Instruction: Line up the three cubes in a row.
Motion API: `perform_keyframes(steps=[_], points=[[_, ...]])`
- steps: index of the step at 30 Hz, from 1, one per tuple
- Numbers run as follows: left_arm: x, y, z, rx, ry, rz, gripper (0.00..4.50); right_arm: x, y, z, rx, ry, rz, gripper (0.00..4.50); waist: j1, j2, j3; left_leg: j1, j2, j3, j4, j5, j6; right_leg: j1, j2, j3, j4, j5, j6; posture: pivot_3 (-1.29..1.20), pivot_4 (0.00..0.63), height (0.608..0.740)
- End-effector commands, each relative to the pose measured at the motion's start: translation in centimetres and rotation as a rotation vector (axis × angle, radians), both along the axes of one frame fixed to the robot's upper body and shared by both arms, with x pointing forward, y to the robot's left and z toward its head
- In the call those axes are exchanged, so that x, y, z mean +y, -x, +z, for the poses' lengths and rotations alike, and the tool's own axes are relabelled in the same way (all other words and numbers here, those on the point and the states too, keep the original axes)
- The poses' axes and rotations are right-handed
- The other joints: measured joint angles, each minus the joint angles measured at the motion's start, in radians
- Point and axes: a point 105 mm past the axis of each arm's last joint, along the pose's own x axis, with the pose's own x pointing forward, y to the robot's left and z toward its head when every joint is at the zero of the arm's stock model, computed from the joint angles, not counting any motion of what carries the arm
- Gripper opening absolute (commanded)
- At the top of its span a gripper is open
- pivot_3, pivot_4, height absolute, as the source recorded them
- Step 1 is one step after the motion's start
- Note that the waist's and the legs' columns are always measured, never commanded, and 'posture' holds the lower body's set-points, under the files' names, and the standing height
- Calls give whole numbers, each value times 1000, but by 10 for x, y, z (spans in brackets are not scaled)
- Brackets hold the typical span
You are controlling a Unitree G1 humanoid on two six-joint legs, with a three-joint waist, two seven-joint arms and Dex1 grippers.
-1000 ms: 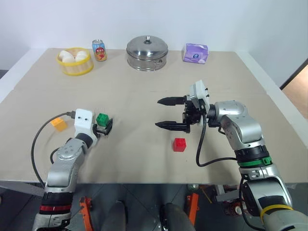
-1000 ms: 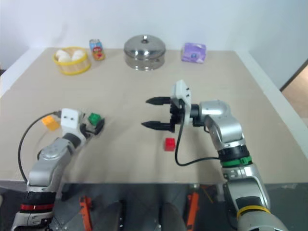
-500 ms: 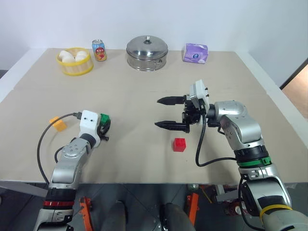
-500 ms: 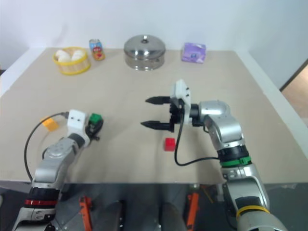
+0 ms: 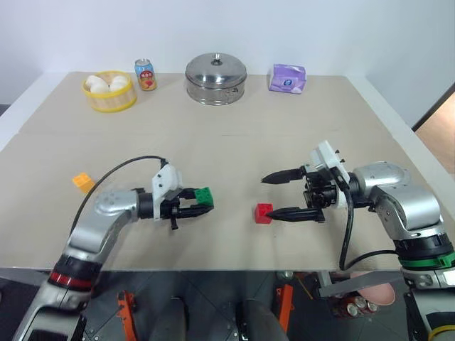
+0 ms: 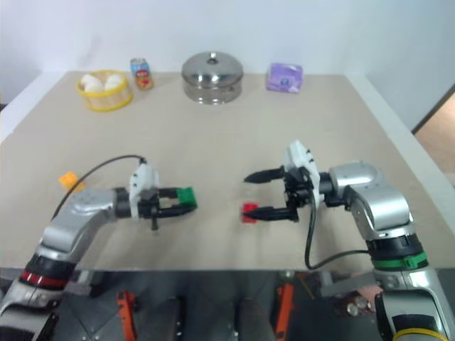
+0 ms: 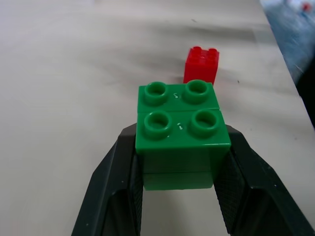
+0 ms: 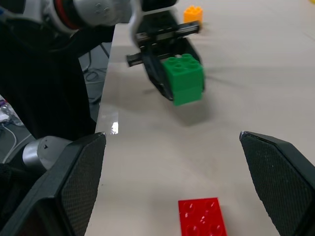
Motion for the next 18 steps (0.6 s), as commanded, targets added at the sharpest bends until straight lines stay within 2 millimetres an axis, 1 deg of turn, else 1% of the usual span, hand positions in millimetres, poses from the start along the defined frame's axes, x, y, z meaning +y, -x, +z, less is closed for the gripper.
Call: perform_keyframes(steps=[1, 4, 8, 12, 15, 18], points=[[-18, -2, -8, 2, -43, -111, 1346, -5, 3, 17, -86, -15, -42, 4500, 0, 0, 0, 0, 0, 0, 0, 0, 0, 0, 0, 0, 0, 0, 0, 0, 150, 739], [-25, -2, -12, 8, -55, -150, 1346, -7, 3, 19, -104, -16, -76, 4500, 1, 0, 0, -1, -1, 0, 0, 0, 0, -1, 0, 0, 0, 0, 1, 0, 150, 739], [-25, -2, -13, 2, -53, -152, 1346, -9, 5, 23, -121, -23, -98, 4500, 0, 0, 0, -2, 0, -1, -2, -2, 2, -2, 1, 0, 0, -1, 2, 0, 150, 739], [-23, 1, -20, -2, -58, -143, 1346, -10, 6, 25, -129, -29, -114, 4500, 0, 0, 0, -1, 0, -2, -2, -2, 2, -2, 2, 0, 0, -1, 2, 0, 150, 739], [-28, 5, -25, 4, -64, -155, 1346, -9, 6, 24, -128, -29, -113, 4500, 0, 0, 0, -1, 0, -1, -1, -2, 2, -1, 2, 1, 0, -1, 2, 0, 150, 739], [-30, 2, -30, -15, -87, -133, 1346, -7, 5, 25, -130, -32, -110, 4500, 1, 0, 0, -1, 0, -1, 0, -2, 2, -1, 1, 1, 0, -1, 1, 0, 150, 739]])
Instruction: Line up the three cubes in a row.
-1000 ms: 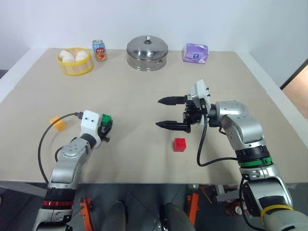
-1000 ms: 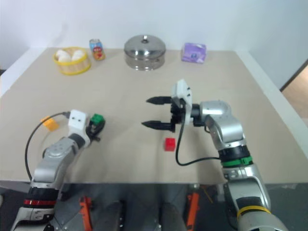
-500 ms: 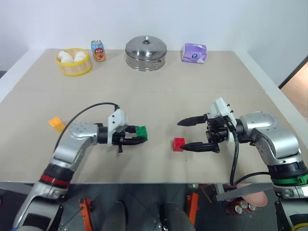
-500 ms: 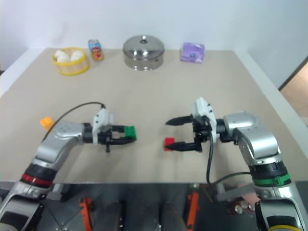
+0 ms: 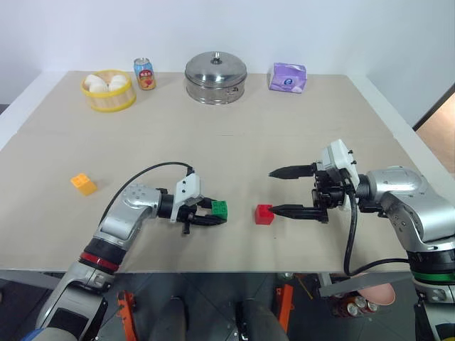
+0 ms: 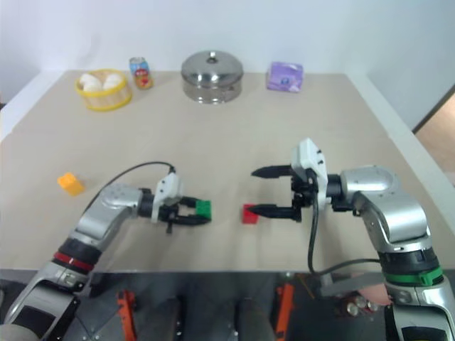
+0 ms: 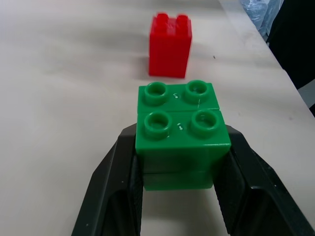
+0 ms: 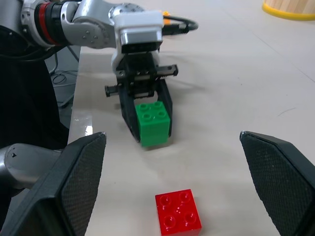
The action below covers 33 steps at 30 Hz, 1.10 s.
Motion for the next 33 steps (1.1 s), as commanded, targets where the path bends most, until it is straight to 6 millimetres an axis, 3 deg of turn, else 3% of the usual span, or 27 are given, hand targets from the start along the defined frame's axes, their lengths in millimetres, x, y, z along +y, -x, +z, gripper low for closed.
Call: perform_keyframes(steps=[1, 24, 26, 33], points=[[-6, -1, 5, -68, -8, -1, 1346, 2, 3, 14, -55, -10, 16, 4500, 0, 0, 0, 0, 0, 0, 0, 0, 0, 0, 0, 0, 0, 0, 0, 0, 150, 739], [-11, 2, -3, -61, -23, 1, 1346, 4, 0, 16, -63, -14, 21, 4500, 0, 0, 0, 0, 0, 0, 0, 0, 0, 0, 0, 0, 0, 0, 0, 0, 150, 739], [-11, 3, -4, -60, -25, -2, 2386, 4, 0, 16, -65, -15, 21, 4500, 0, 0, 0, 0, 0, 0, 0, 0, 0, 0, 0, 0, 0, 0, 0, 0, 150, 739], [-11, 2, -2, -55, -19, -1, 4493, 3, -1, 17, -67, -18, 21, 4500, 0, 0, 0, 0, 0, 0, 0, 0, 0, 1, 0, 0, 0, 0, 0, 0, 150, 739]])
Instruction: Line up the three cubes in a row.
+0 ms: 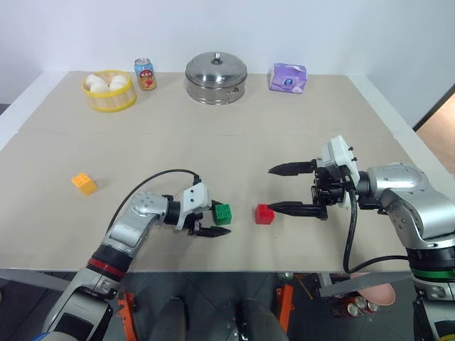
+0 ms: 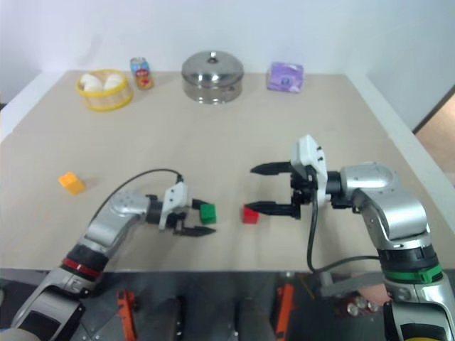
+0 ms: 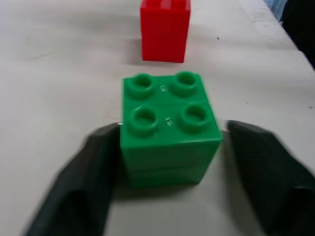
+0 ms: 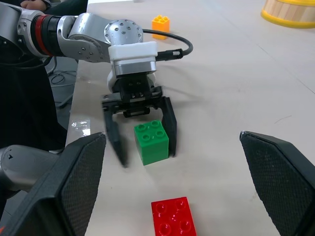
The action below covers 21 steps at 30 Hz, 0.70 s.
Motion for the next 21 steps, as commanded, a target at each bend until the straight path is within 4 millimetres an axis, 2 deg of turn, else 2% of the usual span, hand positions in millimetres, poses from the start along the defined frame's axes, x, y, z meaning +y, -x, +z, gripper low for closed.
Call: perform_keyframes(steps=[1, 6, 8, 11, 14, 19, 21], points=[[-1, 1, 9, -30, 13, -15, 4493, 1, 1, 11, -46, -15, 14, 4500, 0, 0, 0, 0, 0, 0, 0, 0, 0, 0, 0, 0, 0, 0, 0, 0, 150, 739], [1, 2, 16, -45, 27, -16, 4493, 2, 0, 14, -50, -21, 22, 4500, 0, 0, 0, 0, 0, 0, 0, 0, 0, 0, 0, 0, 0, 0, 0, 0, 150, 739], [1, 3, 25, -50, 59, -18, 4493, 2, 0, 16, -52, -23, 29, 4500, 0, 0, 0, 0, 0, 0, 0, 0, 0, 0, 0, 0, 0, 0, 0, 0, 150, 739], [2, 9, 46, -46, 131, -25, 4493, 3, 0, 22, -55, -38, 52, 4500, 0, 0, 0, 0, 0, 0, 0, 0, 0, 0, 0, 0, 0, 0, 0, 0, 150, 739], [9, 8, 74, -80, 207, 50, 4493, 10, 5, 36, -57, -102, 113, 4500, -3, 0, 0, 0, 0, 0, 0, 0, 0, 0, 0, 0, 0, 0, 0, 0, 150, 739], [37, 2, 111, -147, 361, 320, 4493, 30, 2, 45, -85, -163, 170, 4500, -4, 0, 0, 1, 1, 0, 0, 0, 0, 1, 1, 0, 0, 0, 0, 0, 150, 739], [58, -9, 124, -202, 448, 533, 4493, 39, -8, 49, -110, -196, 162, 4500, -3, 0, 0, 1, 1, 0, 0, 0, 0, 1, 1, 0, 0, 0, 0, 0, 150, 739]])
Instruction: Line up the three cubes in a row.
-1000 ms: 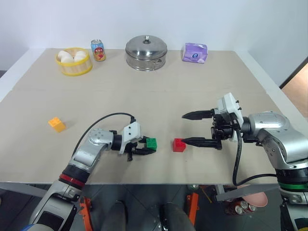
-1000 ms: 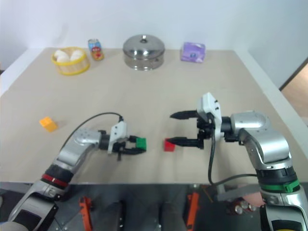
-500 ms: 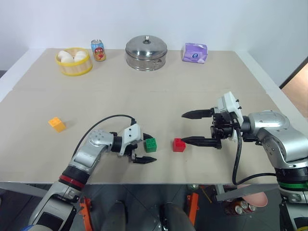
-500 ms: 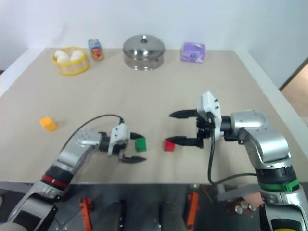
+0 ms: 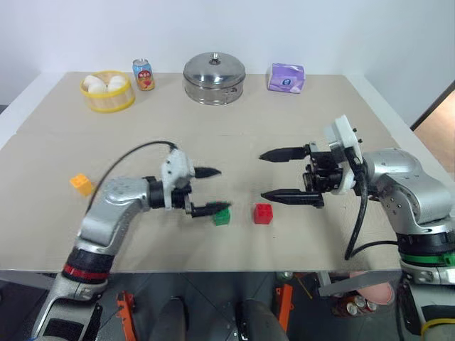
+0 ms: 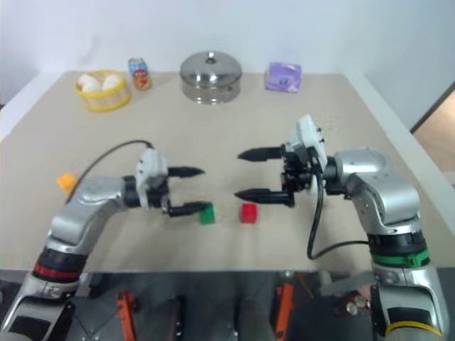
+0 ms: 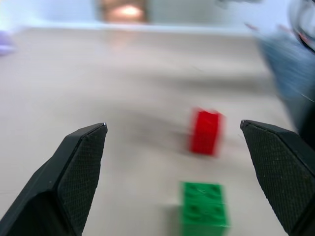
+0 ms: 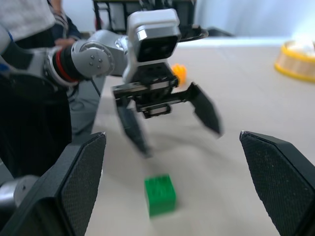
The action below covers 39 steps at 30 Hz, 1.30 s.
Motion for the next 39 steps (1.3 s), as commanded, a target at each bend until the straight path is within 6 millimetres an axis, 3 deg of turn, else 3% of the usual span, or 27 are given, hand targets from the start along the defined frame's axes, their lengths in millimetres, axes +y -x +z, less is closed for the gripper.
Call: perform_keyframes(steps=[1, 4, 6, 14, 16, 20, 27, 39], points=[[45, -18, 37, -107, 219, 441, 4493, 16, -15, 17, -77, -74, -5, 4500, -1, 0, 0, 0, 0, 0, 0, 0, 0, 0, 0, 0, 0, 0, 0, 0, 150, 739], [89, -23, 45, -139, 406, 858, 4493, 31, -28, 17, -98, -94, 2, 4500, 0, 0, 0, 0, 0, 0, 2, 0, 0, 1, 0, 1, 0, 4, 5, 0, 150, 739], [103, -19, 45, -173, 458, 1049, 4493, 38, -34, 14, -108, -91, 21, 4500, 2, 0, 0, 0, 0, 0, 2, 0, 0, 1, 0, 1, 0, 5, 6, 0, 150, 739], [150, -8, 20, -180, 518, 1593, 4493, 57, -49, 11, -137, -65, 102, 4500, 5, 0, 0, -1, -2, 0, 2, 1, -1, 1, 1, 2, -1, 6, 7, 0, 150, 739], [161, -7, 4, -120, 509, 1694, 4493, 60, -52, 10, -129, -60, 125, 4500, 5, 0, 0, 0, -2, -1, 2, 1, -1, 1, 1, 2, 0, 6, 7, 0, 150, 739], [174, -6, -19, -49, 497, 1819, 4493, 62, -56, 13, -116, -58, 151, 4500, 3, 0, 0, 0, -2, -1, 2, 1, -1, 1, 1, 2, 0, 6, 7, 0, 150, 739], [179, -18, -54, 83, 482, 1866, 4493, 63, -58, 17, -125, -54, 161, 4500, 4, -1, 0, -1, -2, -1, 2, 1, -2, 1, 1, 2, -1, 6, 7, 0, 150, 739], [196, -35, -71, 113, 414, 1909, 4493, 61, -55, 16, -132, -55, 153, 4500, 4, -1, 0, -1, -2, -1, 1, 1, -2, 0, 1, 2, -1, 7, 7, 0, 150, 739]])
